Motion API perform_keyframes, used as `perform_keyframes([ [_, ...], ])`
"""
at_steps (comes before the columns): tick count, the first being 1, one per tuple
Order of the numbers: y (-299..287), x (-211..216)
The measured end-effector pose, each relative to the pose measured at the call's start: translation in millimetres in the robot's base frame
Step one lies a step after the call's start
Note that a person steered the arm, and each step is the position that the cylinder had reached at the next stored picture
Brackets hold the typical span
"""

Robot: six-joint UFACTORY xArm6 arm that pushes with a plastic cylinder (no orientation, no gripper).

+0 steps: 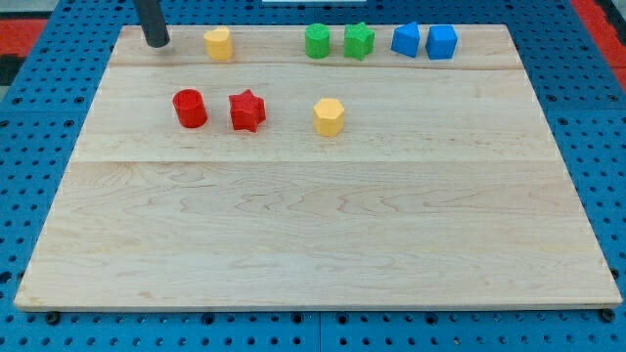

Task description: Push the yellow heart into red star

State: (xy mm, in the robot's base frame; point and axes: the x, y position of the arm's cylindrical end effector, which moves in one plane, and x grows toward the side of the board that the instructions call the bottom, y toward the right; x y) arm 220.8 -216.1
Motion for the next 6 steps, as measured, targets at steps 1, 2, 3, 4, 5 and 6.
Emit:
perform_keyframes([
  [1,25.4,-10.1],
  [2,66.6,-9.1],
  [3,108.0,5.0],
  [4,115.6,49.7],
  [5,149.7,66.8],
  [6,151.2,84.3],
])
